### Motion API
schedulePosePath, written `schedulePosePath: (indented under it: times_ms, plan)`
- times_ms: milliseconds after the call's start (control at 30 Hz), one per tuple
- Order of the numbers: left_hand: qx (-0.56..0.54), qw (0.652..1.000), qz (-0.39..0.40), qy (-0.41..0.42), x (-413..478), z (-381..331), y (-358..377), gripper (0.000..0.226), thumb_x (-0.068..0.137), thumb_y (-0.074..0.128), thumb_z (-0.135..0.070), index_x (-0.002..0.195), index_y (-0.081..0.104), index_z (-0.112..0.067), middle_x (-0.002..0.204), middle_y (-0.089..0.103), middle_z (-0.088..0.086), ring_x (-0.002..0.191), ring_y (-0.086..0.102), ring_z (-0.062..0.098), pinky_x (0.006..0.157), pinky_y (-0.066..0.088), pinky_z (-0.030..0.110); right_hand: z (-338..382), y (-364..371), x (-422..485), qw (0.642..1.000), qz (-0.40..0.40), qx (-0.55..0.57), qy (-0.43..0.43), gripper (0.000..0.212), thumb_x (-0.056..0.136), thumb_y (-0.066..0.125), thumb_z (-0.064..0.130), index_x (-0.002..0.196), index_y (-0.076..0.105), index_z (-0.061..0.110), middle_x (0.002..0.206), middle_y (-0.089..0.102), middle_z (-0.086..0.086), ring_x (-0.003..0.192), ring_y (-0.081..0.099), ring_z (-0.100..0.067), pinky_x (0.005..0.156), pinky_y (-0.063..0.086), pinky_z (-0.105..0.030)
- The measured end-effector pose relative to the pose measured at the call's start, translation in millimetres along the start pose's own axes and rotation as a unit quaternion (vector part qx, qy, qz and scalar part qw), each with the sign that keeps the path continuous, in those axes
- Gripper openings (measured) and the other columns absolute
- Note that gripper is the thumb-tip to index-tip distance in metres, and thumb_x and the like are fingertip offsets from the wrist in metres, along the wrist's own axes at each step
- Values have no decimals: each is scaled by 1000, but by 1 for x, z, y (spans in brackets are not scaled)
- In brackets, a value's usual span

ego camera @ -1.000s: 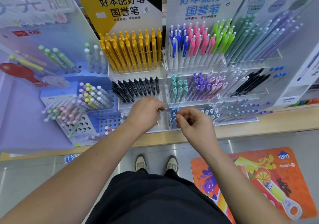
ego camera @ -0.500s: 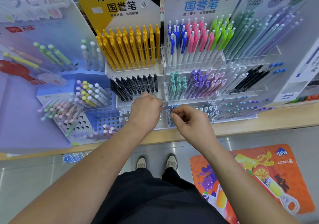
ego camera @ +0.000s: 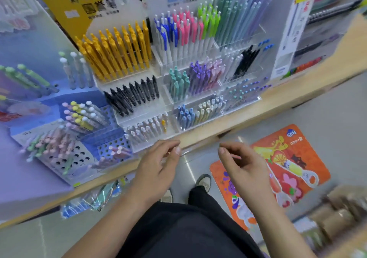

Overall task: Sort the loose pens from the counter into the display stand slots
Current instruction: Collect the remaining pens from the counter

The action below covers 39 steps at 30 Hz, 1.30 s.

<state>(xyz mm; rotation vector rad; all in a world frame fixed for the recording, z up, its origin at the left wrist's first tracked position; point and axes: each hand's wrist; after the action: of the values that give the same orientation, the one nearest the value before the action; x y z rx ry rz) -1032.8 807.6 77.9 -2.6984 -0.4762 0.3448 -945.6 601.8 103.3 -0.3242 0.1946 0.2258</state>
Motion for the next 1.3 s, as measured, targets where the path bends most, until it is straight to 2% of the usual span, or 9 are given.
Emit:
schedulePosePath:
  times_ms: [167, 300, 433, 533, 700, 900, 1067, 1167, 1300]
  plan:
    - [2, 998, 67, 7, -15, -11, 35, 34, 101, 52, -47, 129, 67, -35, 119, 67, -24, 117, 61, -6, 98, 44, 10, -18, -39, -35, 997, -82, 0, 11, 8, 92, 73, 9, 97, 77, 14, 89, 76, 6, 82, 71, -12, 78, 49, -9]
    - [33, 992, 117, 31, -20, -30, 78, 25, 105, 51, -44, 119, 69, -32, 115, 65, -26, 116, 62, -3, 96, 43, 9, -39, -88, -52, 991, -132, -6, 8, 11, 92, 72, 9, 96, 76, 18, 89, 75, 14, 83, 71, -8, 75, 53, -16]
    - [83, 981, 157, 72, -20, -46, 148, 33, 104, 49, -47, 123, 70, -30, 119, 63, -25, 117, 62, -3, 100, 49, 24, -73, -154, -70, 981, -193, -17, 27, 13, 92, 74, 13, 96, 76, 26, 93, 74, 14, 90, 70, -11, 81, 53, -20]
    - [83, 974, 192, 87, -19, -71, 213, 33, 106, 52, -48, 127, 69, -29, 121, 64, -25, 118, 61, -6, 102, 48, 19, -97, -209, -80, 966, -256, 11, 42, 14, 90, 75, 12, 99, 76, 23, 92, 75, 16, 87, 70, -8, 79, 53, -18]
    - [114, 954, 245, 129, 1, -116, 305, 39, 104, 54, -47, 134, 66, -26, 124, 65, -21, 117, 59, -8, 101, 43, 12, -131, -280, -74, 959, -271, 16, 81, 16, 91, 75, 16, 105, 76, 23, 97, 74, 18, 92, 71, -9, 86, 56, -31]
    - [136, 936, 281, 160, 62, -167, 392, 52, 102, 48, -57, 141, 62, -25, 130, 63, -17, 121, 60, -3, 102, 50, 28, -155, -344, -32, 954, -285, -32, 91, 11, 91, 73, 25, 101, 73, 30, 106, 68, 21, 102, 66, -8, 88, 54, -37]
    - [143, 905, 324, 237, 132, -220, 467, 42, 105, 52, -46, 137, 63, -21, 123, 61, -16, 113, 55, -8, 96, 36, 2, -162, -398, 28, 933, -324, -133, 85, 10, 91, 72, 28, 100, 73, 26, 107, 68, 18, 103, 65, -6, 86, 51, -28]
    - [148, 889, 336, 273, 178, -250, 504, 39, 106, 55, -39, 138, 63, -19, 123, 59, -17, 115, 55, -6, 99, 37, 5, -155, -436, 70, 917, -355, -152, 99, 10, 90, 72, 30, 98, 75, 24, 104, 69, 17, 101, 65, -6, 85, 49, -24]
    - [163, 878, 341, 294, 234, -283, 550, 47, 105, 51, -46, 140, 62, -17, 127, 58, -13, 119, 51, -6, 102, 33, 3, -140, -491, 141, 909, -381, -157, 68, 12, 88, 78, 9, 96, 76, 19, 96, 71, 12, 94, 64, -4, 84, 48, -20]
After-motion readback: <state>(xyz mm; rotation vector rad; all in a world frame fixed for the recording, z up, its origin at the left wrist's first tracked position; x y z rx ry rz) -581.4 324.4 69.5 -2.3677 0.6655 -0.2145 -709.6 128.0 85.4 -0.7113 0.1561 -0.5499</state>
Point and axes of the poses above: each hand's wrist, its own x-axis towards the middle knuckle, its own y-axis out of the palm, z = x × y
